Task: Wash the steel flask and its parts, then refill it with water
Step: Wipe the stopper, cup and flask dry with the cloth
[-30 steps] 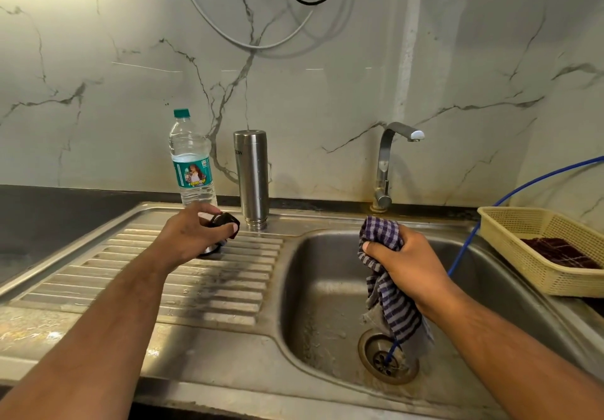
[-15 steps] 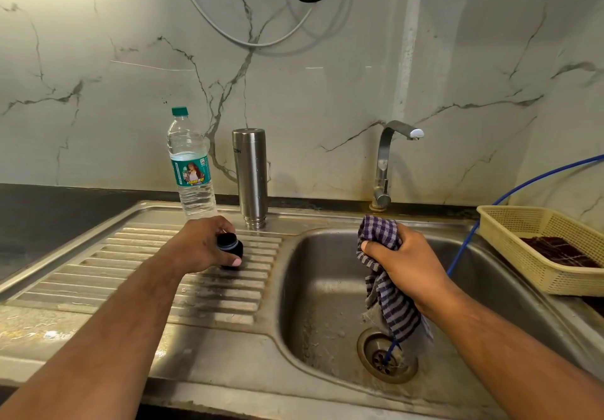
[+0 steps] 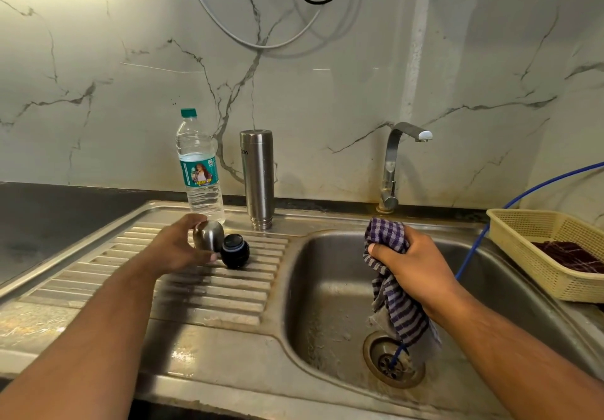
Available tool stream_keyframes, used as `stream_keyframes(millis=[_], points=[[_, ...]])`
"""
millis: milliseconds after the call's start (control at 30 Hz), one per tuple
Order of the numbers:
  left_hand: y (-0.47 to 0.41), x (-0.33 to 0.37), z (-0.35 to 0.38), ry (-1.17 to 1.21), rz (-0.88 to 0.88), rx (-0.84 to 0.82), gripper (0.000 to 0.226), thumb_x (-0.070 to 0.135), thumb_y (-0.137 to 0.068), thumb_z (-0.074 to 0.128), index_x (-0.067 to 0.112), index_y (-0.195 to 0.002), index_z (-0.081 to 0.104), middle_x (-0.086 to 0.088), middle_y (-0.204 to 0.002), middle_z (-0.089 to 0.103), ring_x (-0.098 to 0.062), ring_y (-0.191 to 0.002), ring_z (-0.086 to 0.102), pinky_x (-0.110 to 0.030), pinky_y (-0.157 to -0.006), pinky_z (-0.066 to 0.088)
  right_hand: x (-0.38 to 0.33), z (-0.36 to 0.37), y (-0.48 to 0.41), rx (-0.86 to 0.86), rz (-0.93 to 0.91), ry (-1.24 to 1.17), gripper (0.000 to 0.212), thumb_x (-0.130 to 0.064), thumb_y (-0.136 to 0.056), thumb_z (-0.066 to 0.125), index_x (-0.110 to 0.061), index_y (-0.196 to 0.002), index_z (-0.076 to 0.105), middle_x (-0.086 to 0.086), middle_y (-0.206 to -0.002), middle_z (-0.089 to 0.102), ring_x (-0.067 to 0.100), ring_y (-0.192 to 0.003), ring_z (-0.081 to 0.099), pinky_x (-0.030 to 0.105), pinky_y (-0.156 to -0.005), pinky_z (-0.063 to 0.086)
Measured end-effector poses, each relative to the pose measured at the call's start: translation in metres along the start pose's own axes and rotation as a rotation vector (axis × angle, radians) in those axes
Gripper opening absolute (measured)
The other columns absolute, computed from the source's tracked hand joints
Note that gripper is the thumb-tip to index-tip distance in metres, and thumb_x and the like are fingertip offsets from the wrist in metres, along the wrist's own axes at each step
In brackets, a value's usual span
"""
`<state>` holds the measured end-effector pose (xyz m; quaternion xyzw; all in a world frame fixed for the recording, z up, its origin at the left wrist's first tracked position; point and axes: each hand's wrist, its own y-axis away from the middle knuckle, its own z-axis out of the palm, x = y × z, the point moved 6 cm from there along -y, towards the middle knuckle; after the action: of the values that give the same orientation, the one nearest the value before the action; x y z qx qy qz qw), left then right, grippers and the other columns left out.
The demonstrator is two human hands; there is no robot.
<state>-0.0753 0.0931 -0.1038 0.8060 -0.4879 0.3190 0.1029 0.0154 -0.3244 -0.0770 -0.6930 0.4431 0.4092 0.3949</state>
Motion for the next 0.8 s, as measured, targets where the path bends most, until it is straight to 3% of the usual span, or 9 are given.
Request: stream_keyframes(millis=[100,233,333,400,433,500,600,700,800], points=[[-0.007,0.0,0.005,-0.01,-0.025,0.106,0.076,0.033,-0.079,0.086,0.019,-0.144,0.048,-0.011,-0.137,0.061,-0.031,-0.124,0.056,-0.042,-0.103,0.044,0.0,0.001,0.0,-0.008,0.001,0.009,0.034,-0.031,-0.094,0.071,-0.033,-0.126,0.06,-0.016,-0.105,0.065,0.0,-0.094,0.061,0.017,-0.071,0.041],[-0.011,-0.002,-0.002,0.116,-0.09,0.239,0.063,0.034,-0.085,0.081,0.018,-0.139,0.054,-0.01,-0.131,0.064,-0.025,-0.111,0.059,-0.039,-0.092,0.046,0.002,0.002,-0.001,-0.019,-0.002,0.013,0.029,-0.031,-0.094,0.071,-0.037,-0.119,0.057,-0.018,-0.102,0.064,0.0,-0.092,0.06,0.017,-0.071,0.041],[-0.008,-0.005,-0.018,0.61,-0.182,0.342,0.051,0.029,-0.092,0.074,0.017,-0.136,0.051,-0.013,-0.132,0.062,-0.029,-0.112,0.063,-0.044,-0.096,0.051,0.001,0.003,-0.001,-0.021,-0.003,0.008,0.028,-0.031,-0.094,0.071,-0.039,-0.115,0.055,-0.019,-0.102,0.063,0.0,-0.093,0.06,0.018,-0.072,0.041],[-0.006,-0.004,-0.019,1.019,-0.235,0.274,0.04,0.027,-0.098,0.064,0.017,-0.133,0.048,-0.016,-0.132,0.058,-0.033,-0.113,0.065,-0.046,-0.096,0.055,0.001,0.003,-0.001,-0.024,-0.003,0.004,0.028,-0.031,-0.094,0.071,-0.04,-0.115,0.055,-0.019,-0.102,0.063,0.0,-0.092,0.06,0.018,-0.072,0.041],[-0.005,-0.003,-0.019,1.098,-0.243,0.249,0.038,0.028,-0.098,0.062,0.016,-0.132,0.049,-0.016,-0.131,0.056,-0.034,-0.112,0.065,-0.044,-0.092,0.057,0.001,0.003,-0.001,-0.026,-0.003,0.003,0.028,-0.03,-0.094,0.071,-0.04,-0.114,0.054,-0.018,-0.102,0.063,0.001,-0.092,0.06,0.018,-0.071,0.041],[-0.002,-0.005,-0.023,0.919,-0.275,0.271,0.054,0.033,-0.093,0.071,0.017,-0.138,0.045,-0.014,-0.13,0.056,-0.034,-0.112,0.062,-0.042,-0.087,0.056,0.0,0.003,-0.001,-0.029,-0.005,0.002,0.027,-0.03,-0.094,0.071,-0.04,-0.113,0.054,-0.018,-0.101,0.063,0.001,-0.092,0.06,0.018,-0.071,0.041],[0.004,-0.002,-0.027,0.345,-0.274,0.335,0.081,0.036,-0.077,0.089,0.02,-0.14,0.041,-0.007,-0.117,0.055,-0.031,-0.11,0.058,-0.045,-0.095,0.051,-0.001,0.003,0.0,-0.034,-0.005,0.002,0.027,-0.03,-0.095,0.071,-0.04,-0.112,0.052,-0.018,-0.101,0.062,0.001,-0.092,0.059,0.017,-0.07,0.041],[0.005,0.007,-0.021,0.21,-0.194,0.316,0.068,0.039,-0.069,0.093,0.024,-0.125,0.056,-0.008,-0.113,0.065,-0.029,-0.105,0.062,-0.039,-0.087,0.051,-0.001,0.003,0.001,-0.023,-0.001,0.006,0.027,-0.031,-0.094,0.071,-0.037,-0.116,0.058,-0.017,-0.103,0.065,0.001,-0.093,0.061,0.018,-0.072,0.042],[0.003,0.013,-0.015,0.141,-0.136,0.231,0.069,0.034,-0.068,0.094,0.022,-0.127,0.061,-0.007,-0.114,0.068,-0.024,-0.101,0.063,-0.035,-0.087,0.053,-0.002,0.001,0.002,-0.005,-0.006,0.018,0.031,-0.031,-0.094,0.072,-0.034,-0.123,0.062,-0.015,-0.105,0.068,0.002,-0.094,0.063,0.018,-0.072,0.043]])
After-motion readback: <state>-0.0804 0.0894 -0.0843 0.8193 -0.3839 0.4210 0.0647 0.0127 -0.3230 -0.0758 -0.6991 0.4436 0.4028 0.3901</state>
